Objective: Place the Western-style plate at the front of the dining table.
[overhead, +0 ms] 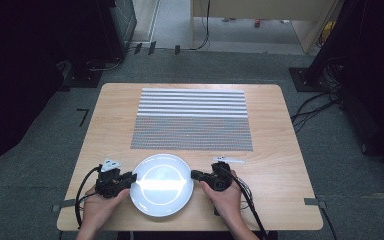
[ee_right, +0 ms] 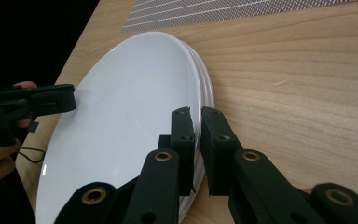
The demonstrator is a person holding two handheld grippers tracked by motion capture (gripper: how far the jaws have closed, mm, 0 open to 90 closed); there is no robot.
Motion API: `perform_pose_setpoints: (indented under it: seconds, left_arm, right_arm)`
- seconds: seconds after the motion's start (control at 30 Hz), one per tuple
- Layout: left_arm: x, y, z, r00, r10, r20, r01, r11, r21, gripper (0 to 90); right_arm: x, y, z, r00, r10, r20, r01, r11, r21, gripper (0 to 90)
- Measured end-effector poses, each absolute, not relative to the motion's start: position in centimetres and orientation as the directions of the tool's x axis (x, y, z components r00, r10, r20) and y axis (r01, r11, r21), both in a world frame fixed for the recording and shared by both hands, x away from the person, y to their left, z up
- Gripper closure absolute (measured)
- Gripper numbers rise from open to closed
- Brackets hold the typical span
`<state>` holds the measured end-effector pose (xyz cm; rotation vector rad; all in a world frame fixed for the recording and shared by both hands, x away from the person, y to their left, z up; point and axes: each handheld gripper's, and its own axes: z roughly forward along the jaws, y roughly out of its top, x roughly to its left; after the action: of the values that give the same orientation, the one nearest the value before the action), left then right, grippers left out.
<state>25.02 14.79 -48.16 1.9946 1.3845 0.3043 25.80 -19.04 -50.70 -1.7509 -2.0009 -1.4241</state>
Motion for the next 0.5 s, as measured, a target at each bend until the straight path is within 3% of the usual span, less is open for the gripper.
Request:
perform_pose_setpoints:
  seconds: [0.2, 0.37, 0.5]
  left_arm:
    - [25.03, 14.78, -48.22, 0.403, 0.895, -0.189, 0.74, -0.198, 0.643, 76.3]
    - [25.05, 14.68, -48.25, 0.408, 0.893, -0.19, 0.738, -0.2, 0.645, 73.6]
    - [25.14, 15.59, -47.81, 0.417, 0.877, -0.24, 0.743, -0.176, 0.645, 69.4]
  right_arm:
    - [25.88, -19.19, -50.88, -0.297, 0.656, 0.694, 0.848, -0.153, 0.508, 83.4]
    - [25.89, -19.01, -51.03, -0.291, 0.662, 0.691, 0.848, -0.156, 0.507, 82.9]
    - [25.92, -19.09, -51.03, -0.297, 0.668, 0.682, 0.843, -0.153, 0.516, 83.0]
